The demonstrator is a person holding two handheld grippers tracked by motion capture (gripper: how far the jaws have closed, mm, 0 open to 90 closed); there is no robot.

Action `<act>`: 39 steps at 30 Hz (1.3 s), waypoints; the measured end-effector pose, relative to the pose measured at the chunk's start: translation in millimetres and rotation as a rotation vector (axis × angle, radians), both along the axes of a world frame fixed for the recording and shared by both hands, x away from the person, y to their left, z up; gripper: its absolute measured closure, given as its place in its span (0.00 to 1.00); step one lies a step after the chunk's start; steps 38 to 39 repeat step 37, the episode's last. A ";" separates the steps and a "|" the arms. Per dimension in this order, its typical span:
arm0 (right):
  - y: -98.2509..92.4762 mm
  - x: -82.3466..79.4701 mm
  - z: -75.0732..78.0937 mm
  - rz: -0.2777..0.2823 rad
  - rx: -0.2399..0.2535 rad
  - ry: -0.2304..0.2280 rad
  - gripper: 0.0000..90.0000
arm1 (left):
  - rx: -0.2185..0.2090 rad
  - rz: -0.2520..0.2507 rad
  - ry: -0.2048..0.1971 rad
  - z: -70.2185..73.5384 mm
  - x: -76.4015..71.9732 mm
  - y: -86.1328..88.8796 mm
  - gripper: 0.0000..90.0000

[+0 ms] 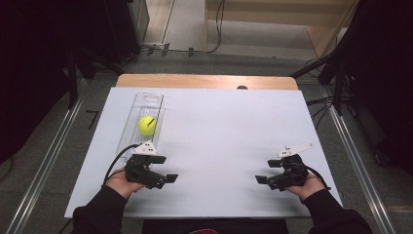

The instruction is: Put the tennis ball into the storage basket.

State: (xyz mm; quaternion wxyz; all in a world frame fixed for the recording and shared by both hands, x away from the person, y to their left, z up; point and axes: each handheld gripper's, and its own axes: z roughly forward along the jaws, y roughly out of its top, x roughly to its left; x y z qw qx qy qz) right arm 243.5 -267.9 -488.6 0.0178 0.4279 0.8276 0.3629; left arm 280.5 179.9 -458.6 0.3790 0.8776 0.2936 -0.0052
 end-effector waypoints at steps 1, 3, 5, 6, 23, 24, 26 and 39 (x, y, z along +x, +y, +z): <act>0.0 -0.1 0.1 0.000 -0.001 0.000 0.14 | -0.003 0.003 0.001 -0.4 -0.6 0.3 0.19; 0.0 -0.1 0.1 0.000 -0.001 0.000 0.14 | 0.005 -0.001 0.001 -0.4 -1.5 1.6 0.19; -0.2 0.1 -0.1 0.001 -0.001 -0.001 0.14 | 0.004 0.005 -0.001 -0.5 -2.2 2.4 0.19; -0.2 0.1 -0.1 -0.002 -0.002 0.001 0.14 | 0.003 0.006 -0.001 -0.4 -2.4 3.1 0.19; -0.1 0.4 -0.5 -0.002 -0.005 0.002 0.14 | -0.008 0.011 0.002 0.1 -2.8 5.7 0.19; -0.1 0.4 -0.5 -0.002 -0.003 0.002 0.14 | -0.009 0.011 0.001 0.0 -2.8 5.7 0.19; -0.2 0.5 -0.5 -0.003 -0.003 0.002 0.14 | -0.009 0.011 0.002 0.0 -2.7 5.7 0.19; -0.7 0.8 -1.0 -0.005 -0.002 0.007 0.14 | -0.007 0.014 0.001 0.6 -2.5 6.6 0.19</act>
